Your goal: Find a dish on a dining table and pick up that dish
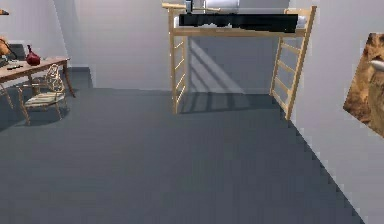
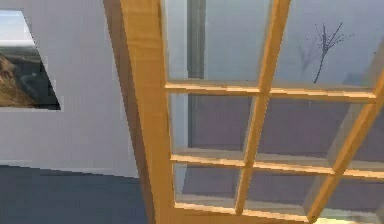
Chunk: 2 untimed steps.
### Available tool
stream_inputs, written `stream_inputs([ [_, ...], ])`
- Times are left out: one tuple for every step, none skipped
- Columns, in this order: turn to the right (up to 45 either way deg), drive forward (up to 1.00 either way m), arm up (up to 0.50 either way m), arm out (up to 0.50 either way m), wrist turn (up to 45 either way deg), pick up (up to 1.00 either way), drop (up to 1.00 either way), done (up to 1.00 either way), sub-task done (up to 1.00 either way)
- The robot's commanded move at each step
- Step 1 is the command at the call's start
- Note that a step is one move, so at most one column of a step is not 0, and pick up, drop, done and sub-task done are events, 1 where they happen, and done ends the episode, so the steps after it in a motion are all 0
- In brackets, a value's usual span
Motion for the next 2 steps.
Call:
stream_inputs([
  [0.0,0.2,0.0,0.0,0.0,0.0,0.0,0.0,0.0],
  [-42.0,0.0,0.0,0.0,0.0,0.0,0.0,0.0,0.0],
])
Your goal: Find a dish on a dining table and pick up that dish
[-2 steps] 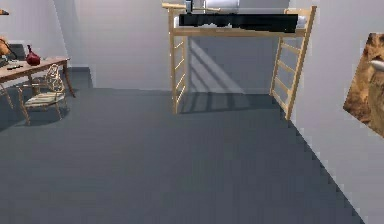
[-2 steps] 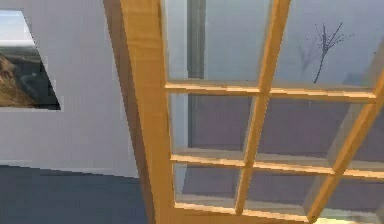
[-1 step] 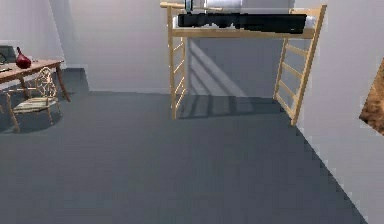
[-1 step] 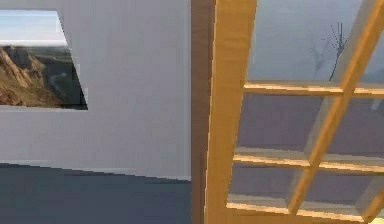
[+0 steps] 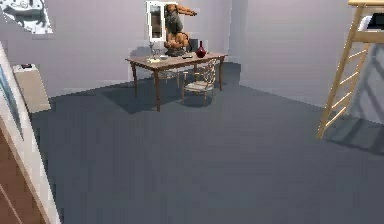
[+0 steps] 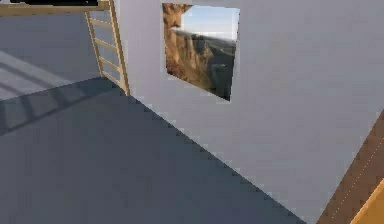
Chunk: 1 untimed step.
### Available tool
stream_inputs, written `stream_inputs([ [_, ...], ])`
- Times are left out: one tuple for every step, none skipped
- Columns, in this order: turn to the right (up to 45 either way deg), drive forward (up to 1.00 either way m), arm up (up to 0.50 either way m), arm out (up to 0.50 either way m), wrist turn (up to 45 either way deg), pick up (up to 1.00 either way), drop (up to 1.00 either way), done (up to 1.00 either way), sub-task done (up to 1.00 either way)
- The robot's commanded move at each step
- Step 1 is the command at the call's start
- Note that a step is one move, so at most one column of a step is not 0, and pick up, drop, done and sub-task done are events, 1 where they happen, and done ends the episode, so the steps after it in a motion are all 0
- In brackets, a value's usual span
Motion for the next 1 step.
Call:
stream_inputs([
  [0.0,0.35,0.0,0.0,0.0,0.0,0.0,0.0,0.0],
])
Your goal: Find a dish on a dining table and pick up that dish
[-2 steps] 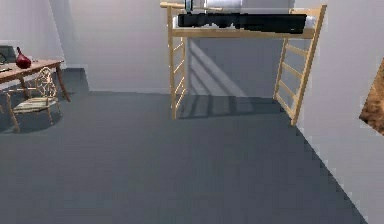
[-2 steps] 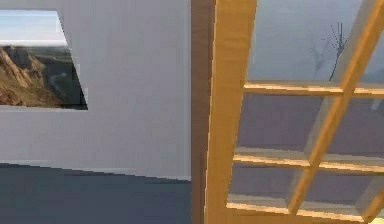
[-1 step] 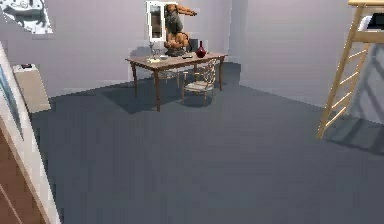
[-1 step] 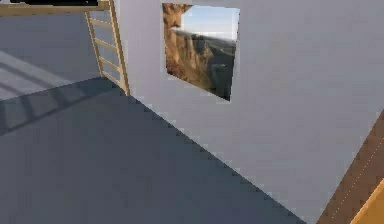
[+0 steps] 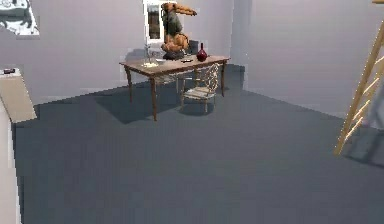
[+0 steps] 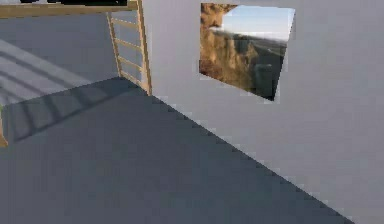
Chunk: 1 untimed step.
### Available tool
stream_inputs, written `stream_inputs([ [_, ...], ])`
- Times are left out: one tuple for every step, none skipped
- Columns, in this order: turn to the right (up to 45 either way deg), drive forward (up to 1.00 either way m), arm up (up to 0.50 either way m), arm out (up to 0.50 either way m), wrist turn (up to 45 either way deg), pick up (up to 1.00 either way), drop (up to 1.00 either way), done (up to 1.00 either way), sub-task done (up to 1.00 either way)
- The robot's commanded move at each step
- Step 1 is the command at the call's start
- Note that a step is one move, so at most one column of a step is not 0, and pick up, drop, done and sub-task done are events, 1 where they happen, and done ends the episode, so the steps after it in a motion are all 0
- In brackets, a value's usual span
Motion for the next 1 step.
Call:
stream_inputs([
  [-15.0,0.0,0.0,0.0,0.0,0.0,0.0,0.0,0.0],
])
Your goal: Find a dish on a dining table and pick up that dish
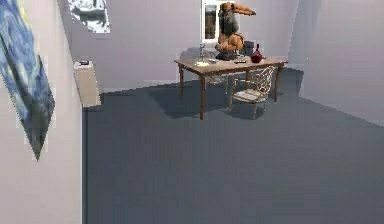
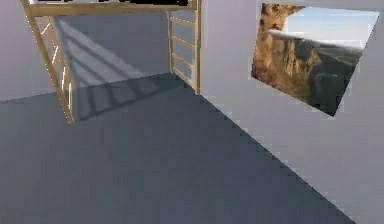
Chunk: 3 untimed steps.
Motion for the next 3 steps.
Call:
stream_inputs([
  [0.0,1.0,0.0,0.0,0.0,0.0,0.0,0.0,0.0],
  [0.0,0.9,0.0,0.0,0.0,0.0,0.0,0.0,0.0],
  [39.0,0.0,0.0,0.0,0.0,0.0,0.0,0.0,0.0],
])
